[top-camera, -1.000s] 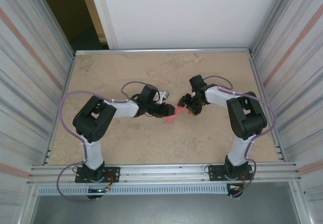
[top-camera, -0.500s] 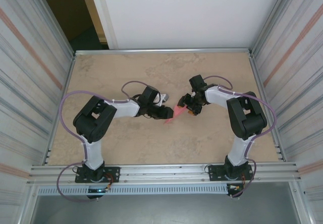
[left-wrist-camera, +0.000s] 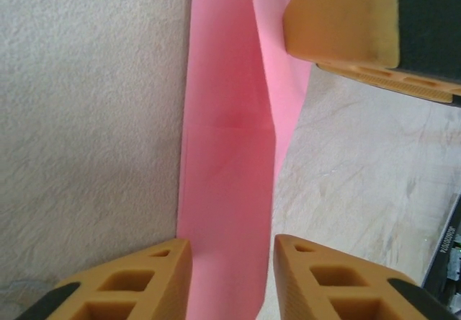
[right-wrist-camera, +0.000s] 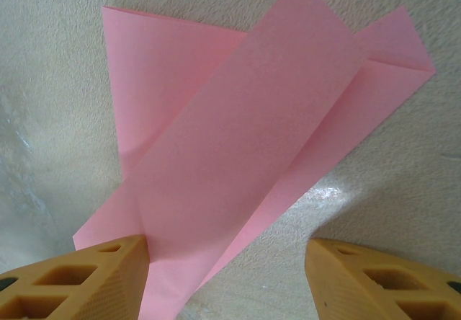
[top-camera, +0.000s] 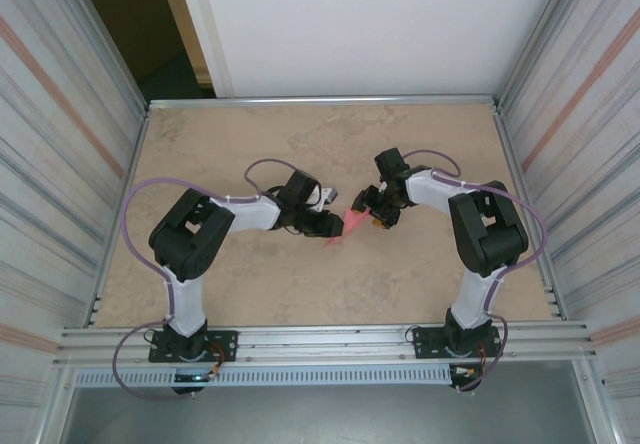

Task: Fold a paper plane with a square sheet of paper (pick it up from the middle)
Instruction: Fold the wing for the fifth time at the center of the table.

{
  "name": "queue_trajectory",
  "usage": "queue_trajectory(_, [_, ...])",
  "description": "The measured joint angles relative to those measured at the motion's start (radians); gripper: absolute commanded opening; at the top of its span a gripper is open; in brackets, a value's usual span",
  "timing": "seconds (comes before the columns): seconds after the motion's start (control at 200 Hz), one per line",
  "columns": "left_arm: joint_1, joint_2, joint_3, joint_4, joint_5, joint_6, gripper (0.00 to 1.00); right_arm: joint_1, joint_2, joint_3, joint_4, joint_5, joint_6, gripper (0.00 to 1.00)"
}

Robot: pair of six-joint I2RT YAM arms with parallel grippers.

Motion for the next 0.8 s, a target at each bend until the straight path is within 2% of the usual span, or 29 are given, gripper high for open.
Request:
queue_trajectory(0.276, [0.009, 0.017, 0.016, -0.026, -0.004, 0.002, 0.22, 0.000, 0.002, 0.002, -0.002, 0.002, 0.000, 0.61])
queue_trajectory(0.496, [0.013, 0.026, 0.032, -0.049, 0.003, 0.002, 0.21, 0.000, 0.002, 0.002, -0.003, 0.003, 0.000, 0.60])
queue_trajectory(0.802, [0.014, 0.052, 0.094, -0.138, 0.003, 0.002, 0.22, 0.000, 0.004, 0.000, -0.010, 0.016, 0.004, 0.53])
